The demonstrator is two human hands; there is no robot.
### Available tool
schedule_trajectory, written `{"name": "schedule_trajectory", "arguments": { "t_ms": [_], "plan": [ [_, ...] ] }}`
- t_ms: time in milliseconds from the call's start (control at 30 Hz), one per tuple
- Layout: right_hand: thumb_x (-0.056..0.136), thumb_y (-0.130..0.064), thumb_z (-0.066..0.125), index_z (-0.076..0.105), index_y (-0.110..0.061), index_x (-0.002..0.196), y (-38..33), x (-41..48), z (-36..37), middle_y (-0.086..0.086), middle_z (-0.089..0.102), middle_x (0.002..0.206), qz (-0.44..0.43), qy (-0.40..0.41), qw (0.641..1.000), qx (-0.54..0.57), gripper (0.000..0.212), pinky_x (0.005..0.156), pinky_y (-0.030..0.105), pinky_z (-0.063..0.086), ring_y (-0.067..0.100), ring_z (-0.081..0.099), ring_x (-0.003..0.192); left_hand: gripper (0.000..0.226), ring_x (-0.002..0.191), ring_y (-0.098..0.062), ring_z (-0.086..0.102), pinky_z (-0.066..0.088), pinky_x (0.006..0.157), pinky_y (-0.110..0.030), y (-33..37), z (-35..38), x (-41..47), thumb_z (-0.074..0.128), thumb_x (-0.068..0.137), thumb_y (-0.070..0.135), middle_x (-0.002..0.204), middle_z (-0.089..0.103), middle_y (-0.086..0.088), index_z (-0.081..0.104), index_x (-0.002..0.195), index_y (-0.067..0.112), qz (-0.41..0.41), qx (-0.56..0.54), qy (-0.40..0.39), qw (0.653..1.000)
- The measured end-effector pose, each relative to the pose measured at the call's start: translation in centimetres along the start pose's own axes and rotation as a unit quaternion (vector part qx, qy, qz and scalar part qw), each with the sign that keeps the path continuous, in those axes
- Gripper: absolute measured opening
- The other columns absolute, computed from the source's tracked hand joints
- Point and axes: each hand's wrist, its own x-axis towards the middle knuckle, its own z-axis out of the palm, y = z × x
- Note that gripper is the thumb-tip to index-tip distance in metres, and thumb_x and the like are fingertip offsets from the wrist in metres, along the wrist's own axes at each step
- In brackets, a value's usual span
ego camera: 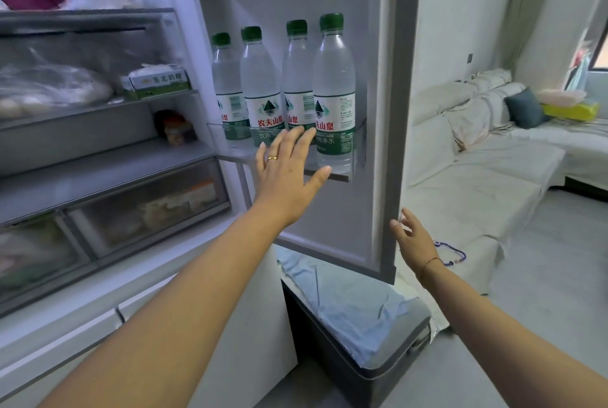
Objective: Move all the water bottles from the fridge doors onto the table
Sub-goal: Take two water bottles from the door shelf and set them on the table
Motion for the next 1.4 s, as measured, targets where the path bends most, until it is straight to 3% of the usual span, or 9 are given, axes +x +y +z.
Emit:
{"name": "schedule_trajectory", "arguments": {
  "t_ms": [333, 533, 667, 800, 933, 1100, 1233, 1333, 1400],
  "plan": [
    [0.097, -0.033, 0.045, 0.015, -0.019, 0.151, -0.9, 4.2, -1.3, 0.006, 0.024, 0.157, 0.018, -0.070, 0.995, -0.070, 0.063, 0.111, 0.040, 0.030, 0.028, 0.033, 0.140, 0.063, 0.147, -0.018, 0.011, -0.010, 0.117, -0.050, 1.6, 1.5, 2.5, 0.036, 0.096, 0.053, 0.158, 0.015, 0.005, 0.015, 0.152, 0.031, 0.013, 0.011, -0.018, 1.000],
    [0.095, -0.033, 0.046, 0.037, -0.018, 0.140, -1.2, 5.8, -0.8, 0.005, 0.045, 0.144, 0.007, -0.049, 0.995, -0.081, 0.049, 0.103, 0.038, 0.039, 0.025, 0.047, 0.124, 0.064, 0.146, -0.018, 0.011, -0.007, 0.117, -0.051, 1.4, 1.9, 3.7, 0.038, 0.096, 0.053, 0.156, 0.019, 0.006, 0.015, 0.152, 0.033, 0.041, 0.025, -0.015, 0.999],
    [0.090, -0.043, 0.050, 0.032, -0.019, 0.145, -2.1, 5.9, -0.6, 0.008, 0.041, 0.148, 0.010, -0.014, 0.998, -0.068, 0.063, 0.108, 0.048, 0.038, 0.028, 0.045, 0.130, 0.063, 0.145, -0.018, 0.010, -0.008, 0.117, -0.050, 0.9, 2.2, 4.6, 0.036, 0.096, 0.054, 0.154, 0.020, 0.006, 0.015, 0.152, 0.033, 0.068, 0.024, -0.016, 0.997],
    [0.092, -0.026, 0.056, 0.038, -0.010, 0.140, -7.5, 3.6, 0.0, 0.010, 0.045, 0.141, -0.111, 0.119, 0.986, -0.046, 0.054, 0.103, 0.034, 0.038, 0.024, 0.046, 0.127, 0.063, 0.144, -0.014, 0.009, -0.009, 0.117, -0.047, -0.1, 2.2, 5.3, 0.033, 0.096, 0.056, 0.153, 0.022, 0.009, 0.016, 0.152, 0.033, 0.108, 0.000, -0.029, 0.994],
    [0.086, -0.033, 0.060, 0.042, -0.012, 0.136, -14.4, 1.4, 1.4, 0.001, 0.048, 0.131, -0.269, 0.197, 0.942, -0.042, 0.057, 0.102, 0.027, 0.037, 0.014, 0.047, 0.121, 0.071, 0.139, -0.018, 0.023, 0.008, 0.117, -0.038, -1.5, 1.5, 6.9, 0.028, 0.089, 0.062, 0.149, 0.034, 0.005, 0.027, 0.150, 0.026, 0.129, -0.097, 0.027, 0.986],
    [0.082, -0.038, 0.068, 0.034, -0.013, 0.141, -21.1, 1.9, 3.5, -0.003, 0.042, 0.133, -0.331, 0.184, 0.922, -0.082, 0.072, 0.103, 0.021, 0.036, 0.009, 0.044, 0.123, 0.075, 0.148, -0.014, 0.008, 0.012, 0.116, -0.029, -1.5, -0.8, 10.7, 0.048, 0.095, 0.045, 0.161, 0.008, 0.001, 0.009, 0.154, 0.018, 0.068, -0.279, 0.004, 0.958],
    [0.078, -0.044, 0.070, 0.024, -0.014, 0.146, -23.2, 3.6, 4.3, 0.002, 0.035, 0.148, -0.296, 0.162, 0.931, -0.140, 0.087, 0.112, 0.034, 0.034, 0.014, 0.036, 0.136, 0.083, 0.149, -0.012, -0.005, 0.005, 0.114, -0.027, 0.0, -1.8, 12.9, 0.047, 0.096, 0.047, 0.162, -0.012, 0.003, -0.007, 0.153, 0.019, -0.006, -0.368, -0.025, 0.929],
    [0.076, -0.049, 0.069, 0.016, -0.016, 0.149, -23.4, 4.4, 4.3, -0.001, 0.028, 0.154, -0.255, 0.149, 0.935, -0.196, 0.095, 0.114, 0.032, 0.030, 0.015, 0.029, 0.141, 0.082, 0.149, -0.018, 0.005, 0.014, 0.118, -0.037, 0.0, -1.7, 14.3, 0.047, 0.095, 0.048, 0.163, -0.005, 0.003, -0.006, 0.153, 0.023, -0.068, -0.412, -0.023, 0.908],
    [0.075, -0.046, 0.072, 0.025, -0.017, 0.143, -23.1, 4.8, 4.1, -0.001, 0.047, 0.141, -0.221, 0.122, 0.950, -0.186, 0.088, 0.105, 0.033, 0.040, 0.018, 0.044, 0.132, 0.081, 0.147, -0.022, 0.017, 0.021, 0.116, -0.041, -0.5, -1.2, 15.0, 0.049, 0.094, 0.049, 0.162, 0.009, 0.000, 0.000, 0.154, 0.024, -0.112, -0.450, -0.041, 0.885]
  ]
}}
